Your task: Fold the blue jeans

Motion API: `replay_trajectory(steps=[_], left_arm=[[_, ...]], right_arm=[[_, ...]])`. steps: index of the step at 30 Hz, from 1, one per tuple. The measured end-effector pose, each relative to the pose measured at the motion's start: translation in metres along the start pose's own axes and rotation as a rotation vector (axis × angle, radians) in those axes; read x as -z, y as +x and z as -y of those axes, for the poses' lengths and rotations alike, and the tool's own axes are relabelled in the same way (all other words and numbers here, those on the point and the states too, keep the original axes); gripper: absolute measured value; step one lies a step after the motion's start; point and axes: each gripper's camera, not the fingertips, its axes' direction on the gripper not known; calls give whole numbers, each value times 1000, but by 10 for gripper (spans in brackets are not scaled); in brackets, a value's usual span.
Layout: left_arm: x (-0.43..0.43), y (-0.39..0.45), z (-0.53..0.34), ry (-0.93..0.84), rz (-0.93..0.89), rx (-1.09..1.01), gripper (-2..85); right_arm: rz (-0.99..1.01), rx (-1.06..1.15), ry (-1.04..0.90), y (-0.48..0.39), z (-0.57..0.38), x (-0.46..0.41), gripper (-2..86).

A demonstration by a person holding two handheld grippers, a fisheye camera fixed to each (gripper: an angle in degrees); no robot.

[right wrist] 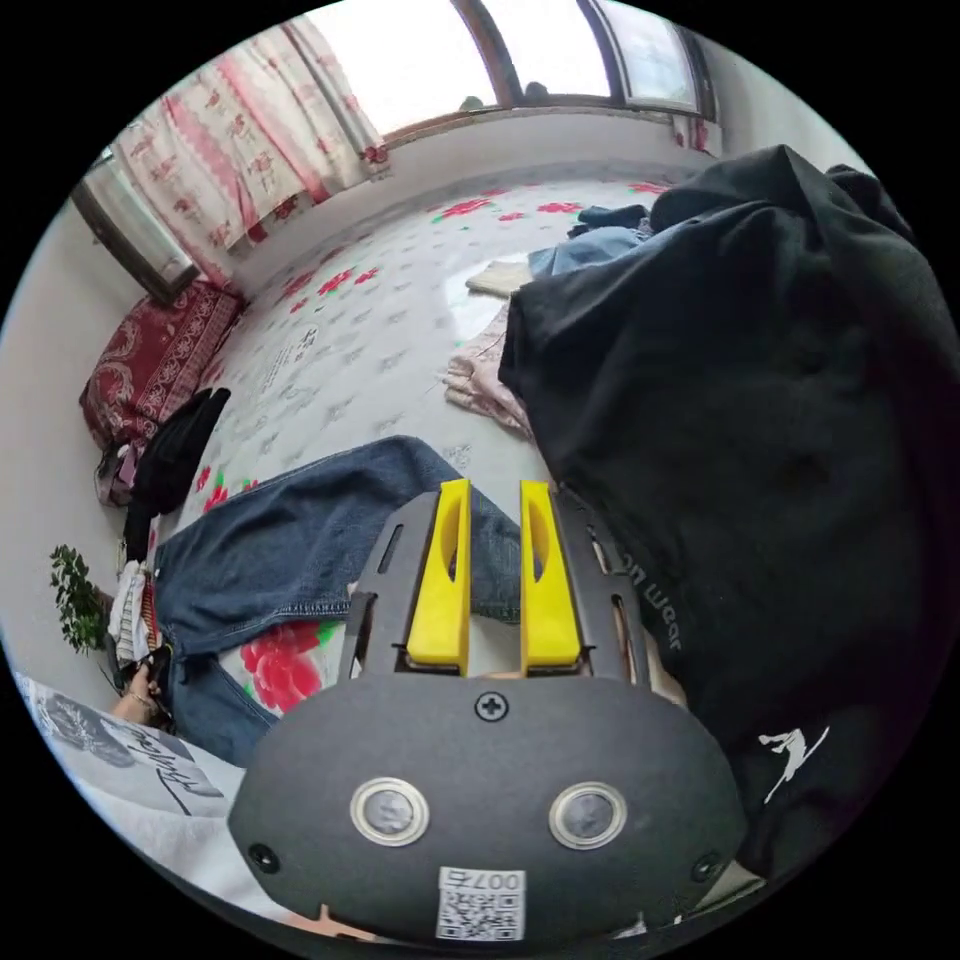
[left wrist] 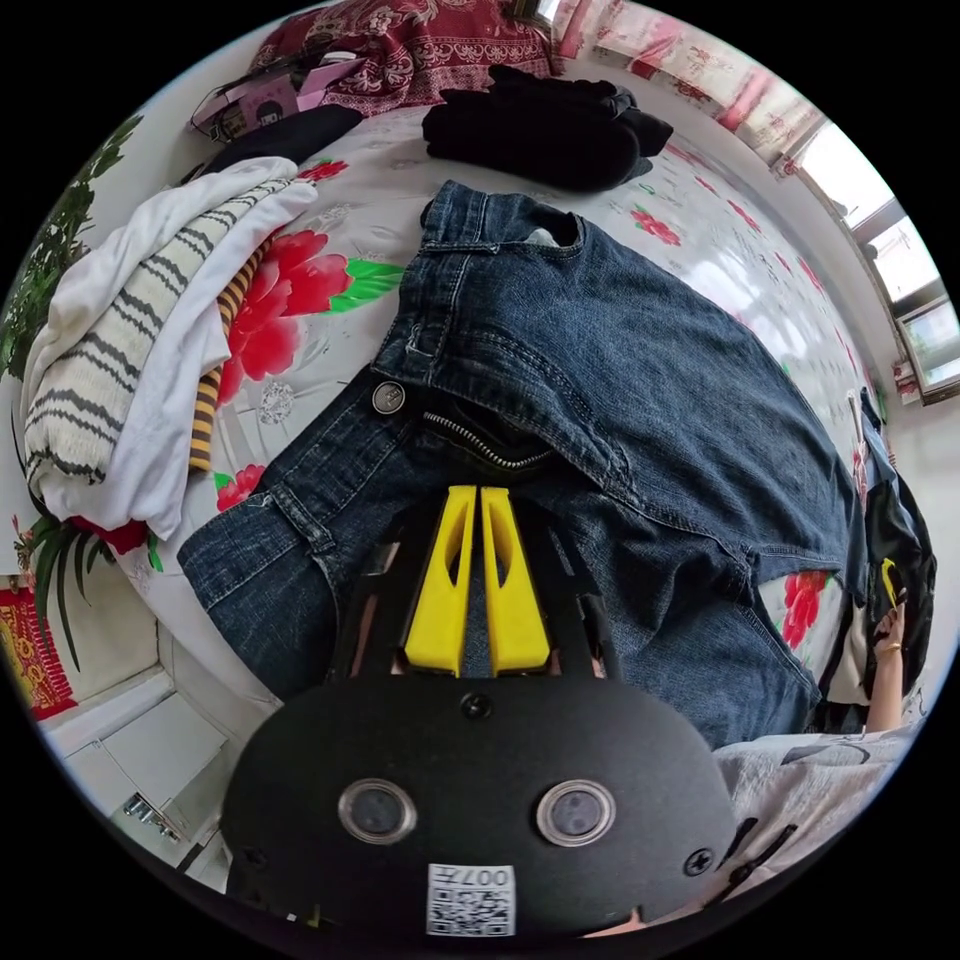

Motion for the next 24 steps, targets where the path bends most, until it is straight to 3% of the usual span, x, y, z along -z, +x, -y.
replay_trajectory(steps=[5, 7, 10, 12, 14, 17, 21, 24], left_arm=[[3, 12, 4, -10, 22, -15, -10], [5, 15, 4, -10, 25, -22, -10], [7, 20, 5, -7, 28, -22, -10], [9, 22, 4, -1, 27, -12, -10], [12, 23, 3, 11, 18, 5, -10], [16, 25, 2, 19, 8, 11, -10], [21, 28, 4, 16, 6, -1, -10], [26, 27, 4, 30, -10, 8, -10]], right_arm=[[56, 64, -314, -21, 5, -75, 70], [-41, 227, -230, -67, -9, -64, 58], [-15, 653, -158, -164, -65, -44, 49], [75, 859, -267, -214, -110, -47, 55], [179, 903, -361, -230, -126, -46, 61], [267, 782, -261, -219, -113, -16, 67], [130, 412, -7, -151, -67, 20, 64], [111, 356, -153, -128, -42, -12, 60]])
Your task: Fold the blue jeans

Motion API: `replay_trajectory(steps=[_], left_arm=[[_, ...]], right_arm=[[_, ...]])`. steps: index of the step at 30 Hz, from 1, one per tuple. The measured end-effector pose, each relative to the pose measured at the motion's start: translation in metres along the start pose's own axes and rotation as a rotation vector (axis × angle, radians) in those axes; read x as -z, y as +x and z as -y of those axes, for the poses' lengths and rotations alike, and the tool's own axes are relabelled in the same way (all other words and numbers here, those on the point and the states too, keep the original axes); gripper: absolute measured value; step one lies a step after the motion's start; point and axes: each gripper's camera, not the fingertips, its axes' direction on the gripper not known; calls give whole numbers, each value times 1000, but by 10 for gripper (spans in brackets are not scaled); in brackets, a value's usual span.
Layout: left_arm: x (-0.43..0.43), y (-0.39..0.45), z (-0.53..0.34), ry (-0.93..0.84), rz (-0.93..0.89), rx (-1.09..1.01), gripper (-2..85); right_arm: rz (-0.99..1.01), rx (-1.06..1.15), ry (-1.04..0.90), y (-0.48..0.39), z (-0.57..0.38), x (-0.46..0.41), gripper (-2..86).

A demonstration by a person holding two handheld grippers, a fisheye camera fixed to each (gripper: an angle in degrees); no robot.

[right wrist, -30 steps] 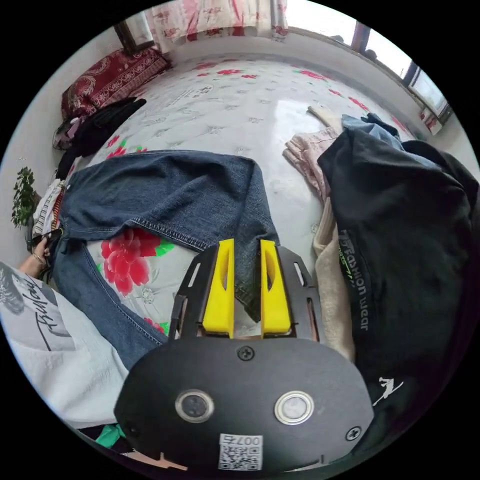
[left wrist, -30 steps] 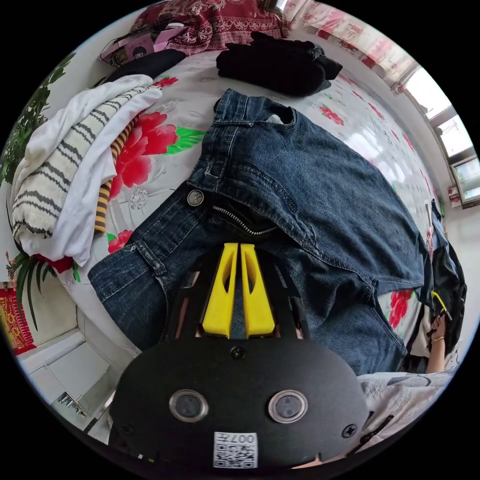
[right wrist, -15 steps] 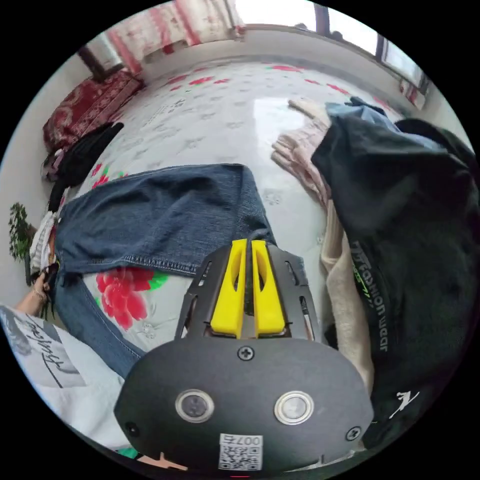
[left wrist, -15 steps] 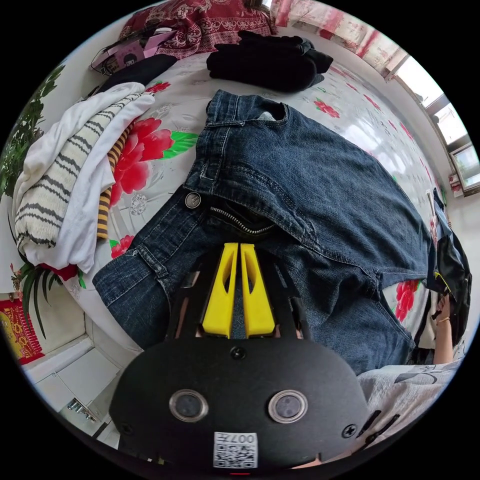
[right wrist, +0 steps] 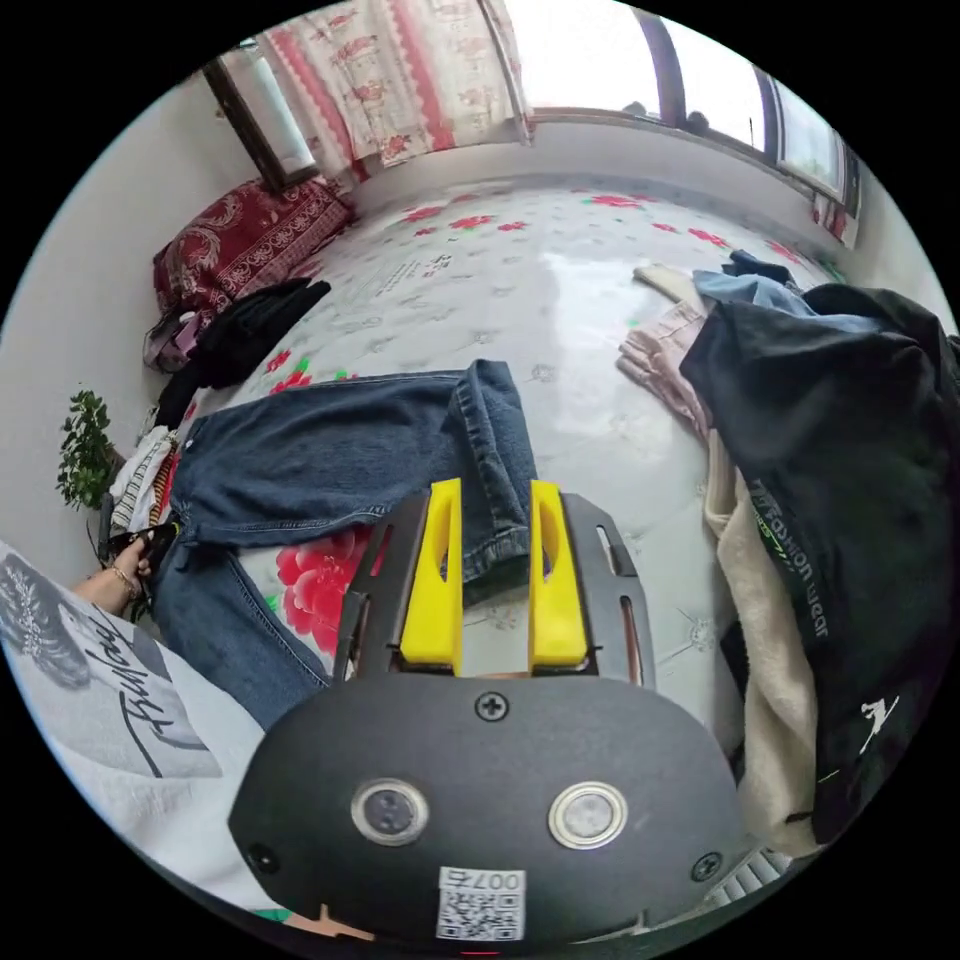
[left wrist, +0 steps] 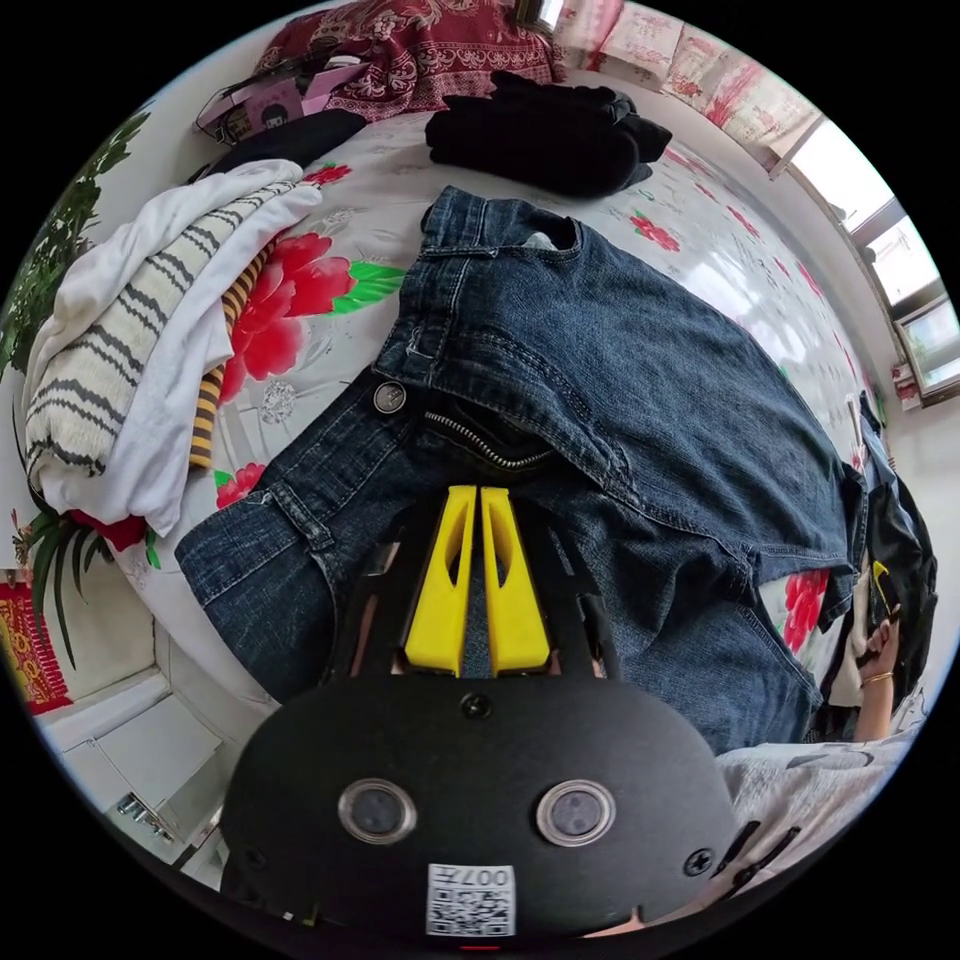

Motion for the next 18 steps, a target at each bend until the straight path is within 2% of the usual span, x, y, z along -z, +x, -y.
replay_trajectory(steps=[2, 4, 6, 7, 9, 12, 14, 18], left_arm=[[5, -4, -2, 15, -27, 32, -10], [10, -8, 0, -5, -52, 75, -10], [31, -11, -3, 8, -37, 108, -10], [55, -11, -12, 90, -42, 91, -9], [88, -16, -29, 176, -70, 60, -9], [119, -43, -57, 195, -49, 116, -8], [132, -77, -83, 191, -71, 242, -6], [140, -125, -126, 209, -170, 449, 21]], right_arm=[[45, 5, -168, 8, 13, -30, 45], [46, 30, -203, 11, 24, -31, 25], [-70, 65, -124, 20, 42, 7, 9], [-119, 65, -97, 24, 47, 19, 7], [-396, -14, 21, 56, 63, 72, 4], [-590, -182, 64, 107, 75, 122, 4], [-499, -235, 65, 120, 73, 143, 6], [-137, -186, 136, 91, 24, 149, 17]])
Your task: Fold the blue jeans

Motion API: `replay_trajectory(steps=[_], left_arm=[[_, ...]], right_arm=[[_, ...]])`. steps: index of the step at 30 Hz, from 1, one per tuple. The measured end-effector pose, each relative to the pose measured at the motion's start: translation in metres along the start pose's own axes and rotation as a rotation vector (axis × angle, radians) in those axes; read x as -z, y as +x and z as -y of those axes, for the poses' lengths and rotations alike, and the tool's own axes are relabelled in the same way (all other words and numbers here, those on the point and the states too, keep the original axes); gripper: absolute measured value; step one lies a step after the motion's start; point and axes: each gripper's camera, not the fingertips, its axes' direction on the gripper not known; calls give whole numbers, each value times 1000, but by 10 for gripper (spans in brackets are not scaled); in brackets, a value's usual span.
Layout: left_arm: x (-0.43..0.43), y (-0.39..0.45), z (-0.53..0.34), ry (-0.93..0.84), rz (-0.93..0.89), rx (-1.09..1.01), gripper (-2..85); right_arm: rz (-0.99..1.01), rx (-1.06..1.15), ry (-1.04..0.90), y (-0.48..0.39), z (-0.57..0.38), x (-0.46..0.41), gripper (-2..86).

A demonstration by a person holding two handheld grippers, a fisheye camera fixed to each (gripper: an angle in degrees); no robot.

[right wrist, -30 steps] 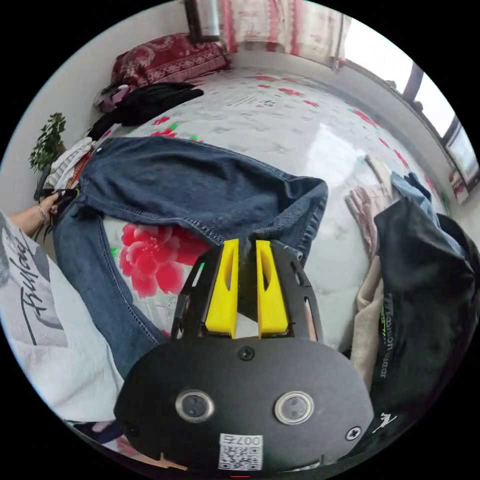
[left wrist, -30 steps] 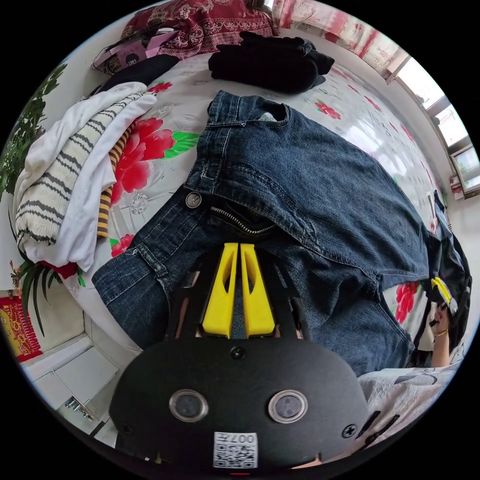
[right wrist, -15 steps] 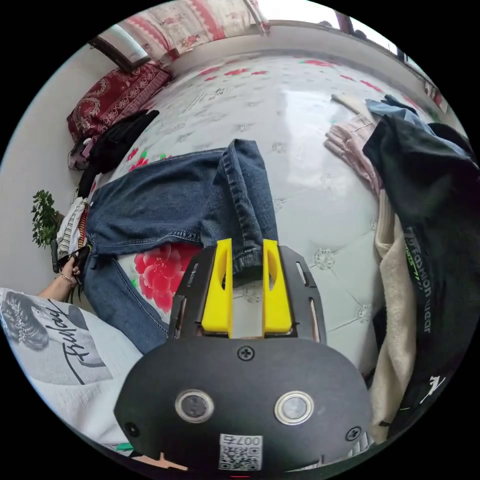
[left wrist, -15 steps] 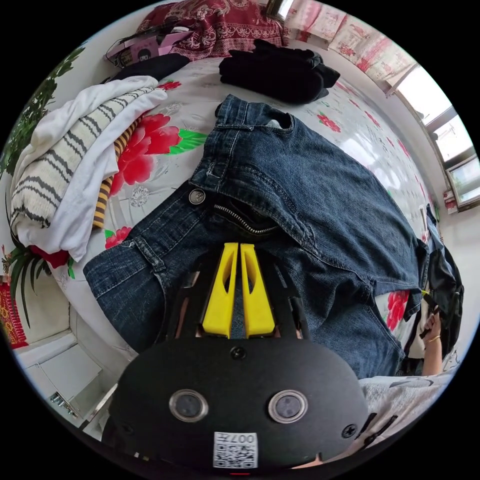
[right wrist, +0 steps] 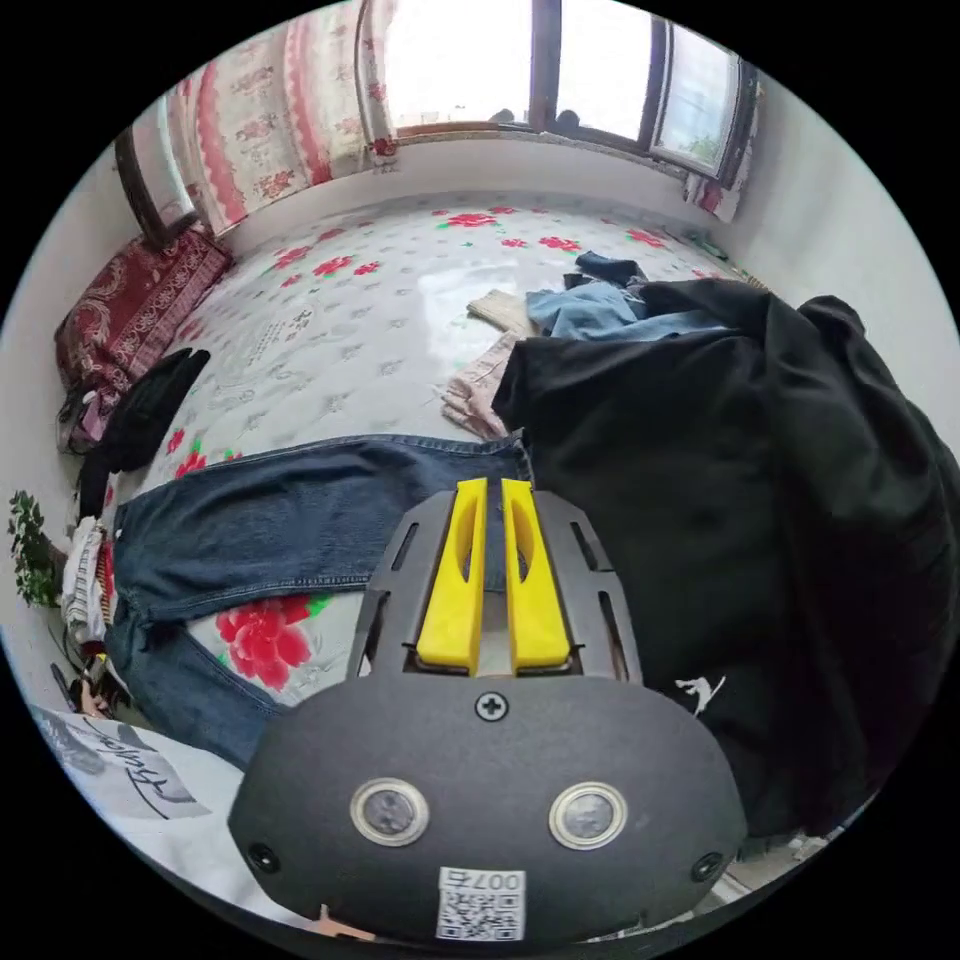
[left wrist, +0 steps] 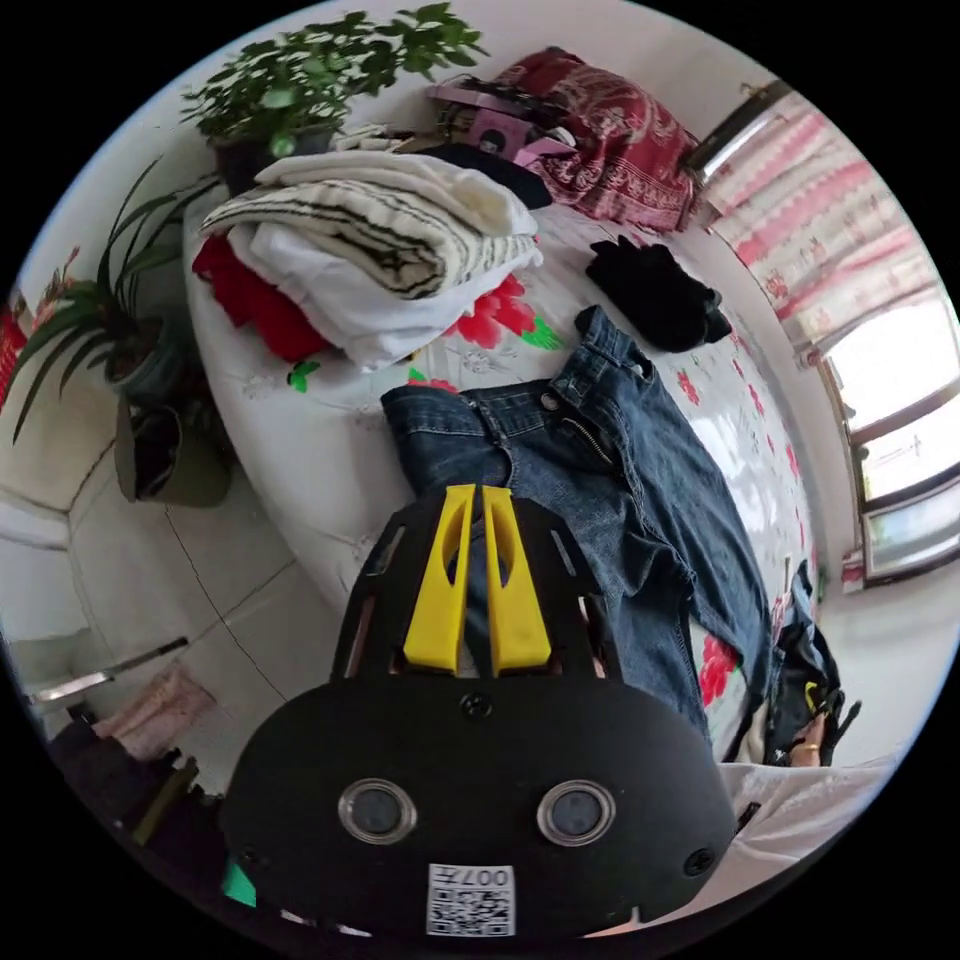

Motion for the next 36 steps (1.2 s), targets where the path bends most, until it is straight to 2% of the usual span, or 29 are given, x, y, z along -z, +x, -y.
replay_trajectory(steps=[1, 3, 5, 10, 13, 16, 18, 21, 24, 30, 32, 36], left_arm=[[3, -14, -4, -9, -29, 46, 45], [3, -30, -7, -37, -74, 97, 70], [3, -43, -6, -63, -118, 138, 101], [-13, -50, 14, -146, -176, 100, 118], [-9, -56, 23, -161, -124, 87, 74], [4, -55, 28, -176, -220, 18, 10], [20, -56, 29, -155, -243, 2, 0], [52, -66, 31, -103, -301, -2, -4], [73, -83, 35, -88, -327, -14, 2], [79, -119, 16, -137, -336, 70, 78], [69, -127, 6, -203, -377, 96, 99], [55, -129, -5, -246, -424, 143, 83]], right_arm=[[58, 0, -7, -4, -12, -1, 20], [305, 4, -78, -17, -66, -8, 31], [386, 2, -158, -22, -107, -10, 38], [324, -145, -276, 7, -205, 20, 56], [293, -379, -305, 50, -259, 43, 69], [324, -669, -309, 95, -314, 56, 83], [387, -844, -271, 120, -349, 60, 91], [506, -972, -190, 140, -367, 60, 94], [564, -989, -88, 151, -358, 69, 91], [509, -887, -149, 147, -321, 76, 57], [507, -879, -160, 145, -316, 82, 34], [573, -821, -103, 139, -296, 106, 6]])
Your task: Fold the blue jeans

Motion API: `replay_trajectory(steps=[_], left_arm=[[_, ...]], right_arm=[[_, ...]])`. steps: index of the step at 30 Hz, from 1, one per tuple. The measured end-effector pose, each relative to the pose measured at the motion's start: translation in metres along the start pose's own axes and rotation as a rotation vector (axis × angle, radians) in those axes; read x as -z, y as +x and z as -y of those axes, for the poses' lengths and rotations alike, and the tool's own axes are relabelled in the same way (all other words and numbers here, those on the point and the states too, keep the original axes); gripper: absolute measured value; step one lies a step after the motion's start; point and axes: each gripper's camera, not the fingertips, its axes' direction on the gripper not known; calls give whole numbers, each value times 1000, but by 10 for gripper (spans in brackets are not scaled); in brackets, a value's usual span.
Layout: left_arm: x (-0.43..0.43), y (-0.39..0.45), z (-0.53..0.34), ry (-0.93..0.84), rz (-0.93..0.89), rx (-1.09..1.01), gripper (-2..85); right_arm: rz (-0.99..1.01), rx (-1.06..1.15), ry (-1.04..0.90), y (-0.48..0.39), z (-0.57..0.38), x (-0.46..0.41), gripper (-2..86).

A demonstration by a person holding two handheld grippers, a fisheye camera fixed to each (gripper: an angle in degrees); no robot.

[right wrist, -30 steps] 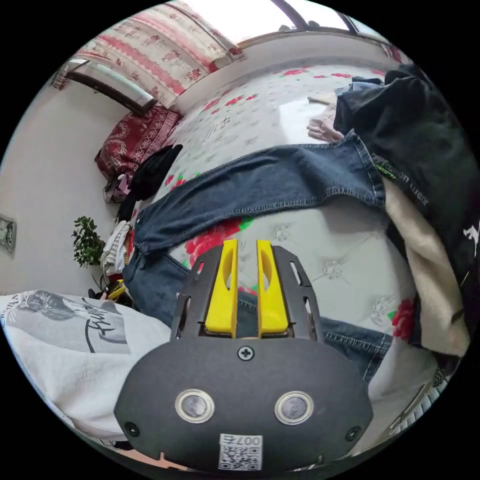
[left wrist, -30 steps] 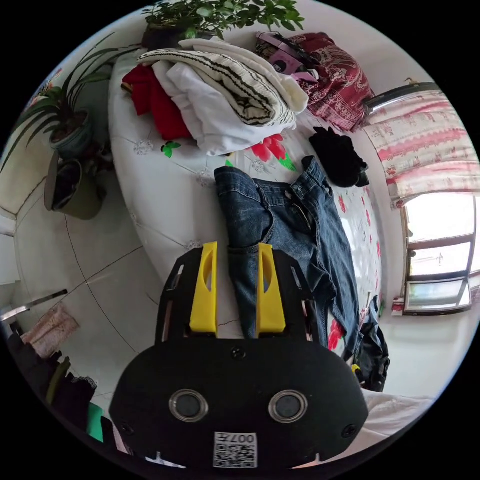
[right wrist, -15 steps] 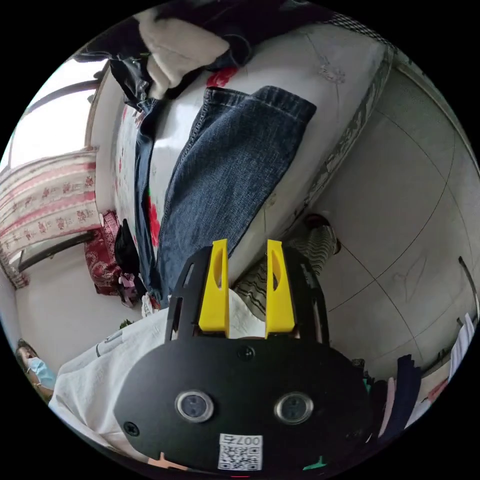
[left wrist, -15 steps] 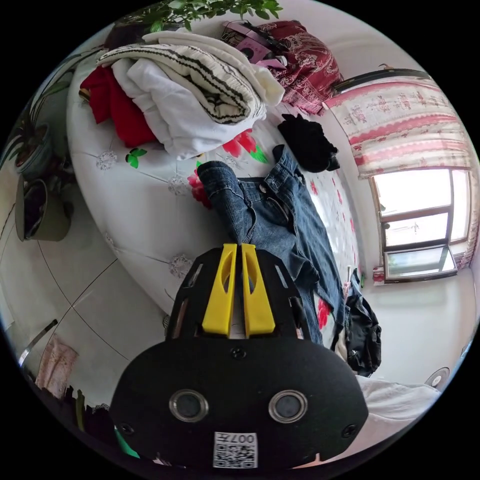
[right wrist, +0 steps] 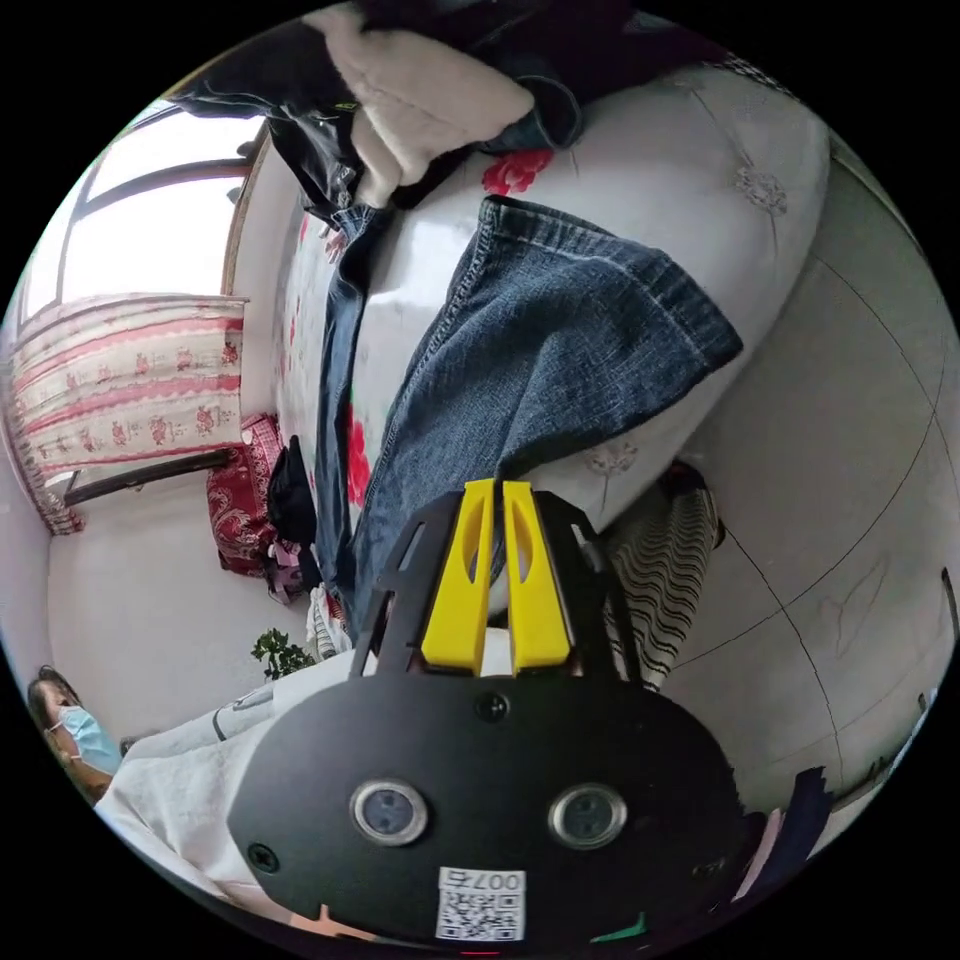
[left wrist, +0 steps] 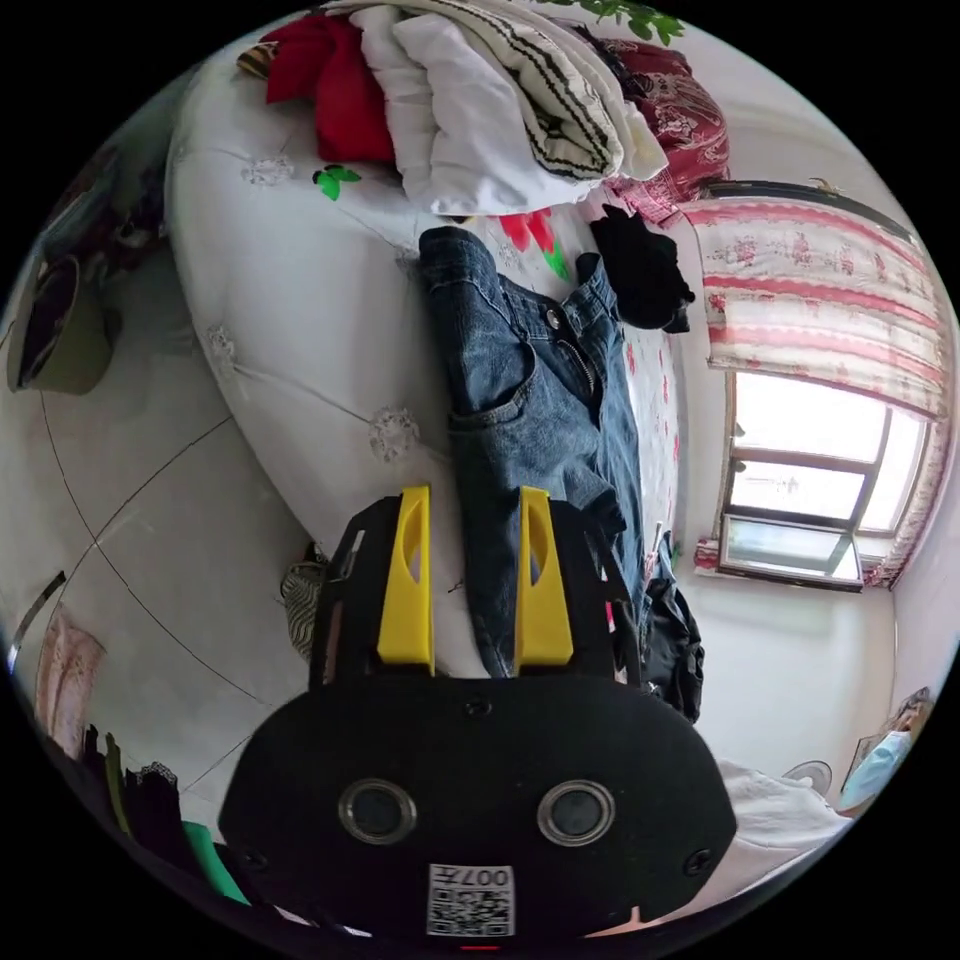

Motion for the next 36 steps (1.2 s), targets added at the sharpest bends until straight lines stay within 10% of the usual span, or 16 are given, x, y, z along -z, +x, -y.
replay_trajectory(steps=[10, 19, 28, 36], left_arm=[[-41, 166, -11, -217, -28, -653, 91], [3, 86, -19, 68, 51, -284, 60], [-51, 94, 23, -75, 53, -249, 132], [-38, 75, 22, -49, 43, -232, -7]], right_arm=[[154, 158, 30, -73, 19, 23, -1], [187, 138, 52, -72, -3, 28, -1], [165, 170, 26, -81, -12, 22, -1], [229, 237, 64, -87, -23, 47, -2]])
